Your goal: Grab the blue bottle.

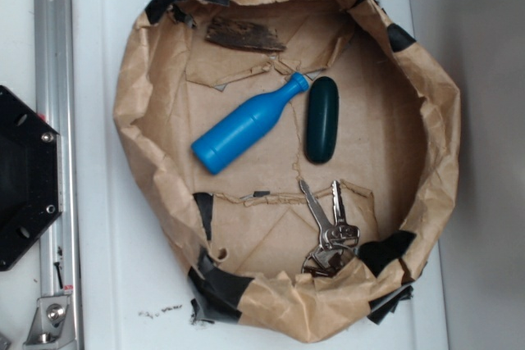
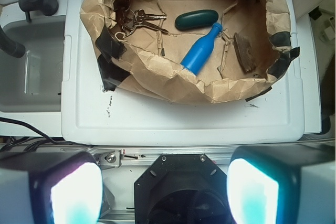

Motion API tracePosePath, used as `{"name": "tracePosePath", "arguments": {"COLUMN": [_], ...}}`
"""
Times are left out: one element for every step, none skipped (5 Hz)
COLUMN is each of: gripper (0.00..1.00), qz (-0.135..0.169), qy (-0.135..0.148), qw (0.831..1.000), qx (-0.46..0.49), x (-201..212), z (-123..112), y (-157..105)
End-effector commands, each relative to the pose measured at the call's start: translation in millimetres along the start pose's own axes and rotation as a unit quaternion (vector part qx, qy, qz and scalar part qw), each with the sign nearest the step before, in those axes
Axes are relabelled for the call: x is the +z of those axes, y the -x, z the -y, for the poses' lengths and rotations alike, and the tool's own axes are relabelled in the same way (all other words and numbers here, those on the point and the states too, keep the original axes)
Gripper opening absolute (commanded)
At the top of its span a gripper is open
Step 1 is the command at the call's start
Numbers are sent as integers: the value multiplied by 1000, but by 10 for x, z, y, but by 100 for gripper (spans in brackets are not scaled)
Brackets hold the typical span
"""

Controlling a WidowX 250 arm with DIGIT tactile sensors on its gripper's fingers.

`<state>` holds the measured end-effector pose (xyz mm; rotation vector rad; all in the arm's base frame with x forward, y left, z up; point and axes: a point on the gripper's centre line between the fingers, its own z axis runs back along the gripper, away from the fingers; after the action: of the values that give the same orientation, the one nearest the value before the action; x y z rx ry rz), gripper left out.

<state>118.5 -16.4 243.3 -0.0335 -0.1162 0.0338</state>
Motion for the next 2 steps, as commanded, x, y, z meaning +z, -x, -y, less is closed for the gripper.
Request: {"name": "tracePosePath", "arguments": {"gripper": [100, 100], "qz": [0, -48], "qy": [0, 36], "qw": [1000, 997], "qx": [0, 52], "x": [0, -394], "z": [0, 2], "y": [0, -457]}}
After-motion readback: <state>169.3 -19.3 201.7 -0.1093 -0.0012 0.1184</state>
